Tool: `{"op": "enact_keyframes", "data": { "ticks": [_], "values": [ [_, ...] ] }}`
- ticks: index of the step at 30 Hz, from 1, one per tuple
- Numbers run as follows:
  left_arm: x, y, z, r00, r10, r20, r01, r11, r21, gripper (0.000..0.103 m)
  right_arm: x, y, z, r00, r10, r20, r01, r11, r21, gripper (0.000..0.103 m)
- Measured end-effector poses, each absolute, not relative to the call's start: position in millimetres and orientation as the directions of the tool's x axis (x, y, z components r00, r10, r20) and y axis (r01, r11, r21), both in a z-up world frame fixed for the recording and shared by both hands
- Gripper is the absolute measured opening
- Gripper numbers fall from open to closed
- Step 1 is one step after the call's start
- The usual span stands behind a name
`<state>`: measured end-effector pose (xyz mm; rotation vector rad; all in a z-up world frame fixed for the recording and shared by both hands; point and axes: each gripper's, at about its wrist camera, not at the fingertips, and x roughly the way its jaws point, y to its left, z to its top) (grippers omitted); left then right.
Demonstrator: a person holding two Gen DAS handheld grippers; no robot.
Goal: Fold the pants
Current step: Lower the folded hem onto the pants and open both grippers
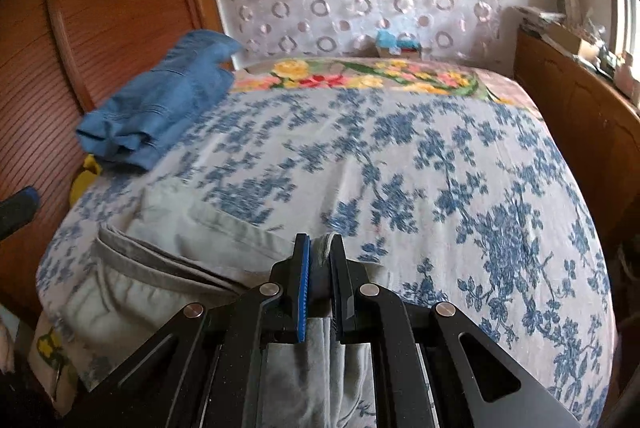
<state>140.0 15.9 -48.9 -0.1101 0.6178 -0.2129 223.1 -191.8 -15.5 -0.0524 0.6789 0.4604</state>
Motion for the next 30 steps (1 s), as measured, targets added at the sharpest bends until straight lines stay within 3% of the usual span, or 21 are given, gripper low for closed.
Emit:
{"op": "enact_keyframes", "data": {
  "ticks": [2,4,7,22,24,26,30],
  "values": [
    [143.2,16.3,-56.1,0.783,-0.228,-0.578,0.157,0.973,-0.171,0.032,226.2,-189.4,-17.7,0.673,0.385,-0.631,-0.422,0.901,0.100,0.016],
    [146.2,15.6,-63.0,0.769,-0.238,-0.593,0.165,0.971,-0.175,0.035,225.9,-187.7,-16.7,0.673,0.376,-0.637,-0.423,0.902,0.086,0.030],
    [151.5,12.9,-72.4,0.752,-0.237,-0.615,0.169,0.971,-0.168,0.041,220.4,-192.3,-11.2,0.688,0.367,-0.626,-0.426,0.903,0.061,0.039],
    [182.9,0.0,-116.0,0.661,-0.231,-0.714,0.167,0.973,-0.159,0.042,175.3,-234.4,-17.0,0.651,0.430,-0.625,-0.492,0.867,0.084,0.043],
    [180.4,-0.3,-113.6,0.676,-0.229,-0.701,0.169,0.973,-0.155,0.035,174.7,-233.3,-18.0,0.649,0.429,-0.628,-0.494,0.866,0.082,0.043],
    [177.7,-0.3,-109.9,0.690,-0.216,-0.690,0.168,0.976,-0.138,0.011,175.8,-231.2,-18.7,0.648,0.431,-0.628,-0.493,0.866,0.085,0.043],
    [174.5,-1.6,-92.0,0.735,-0.214,-0.644,0.178,0.977,-0.121,0.006,178.2,-228.5,-18.0,0.646,0.440,-0.624,-0.496,0.863,0.095,0.043]
  ]
}}
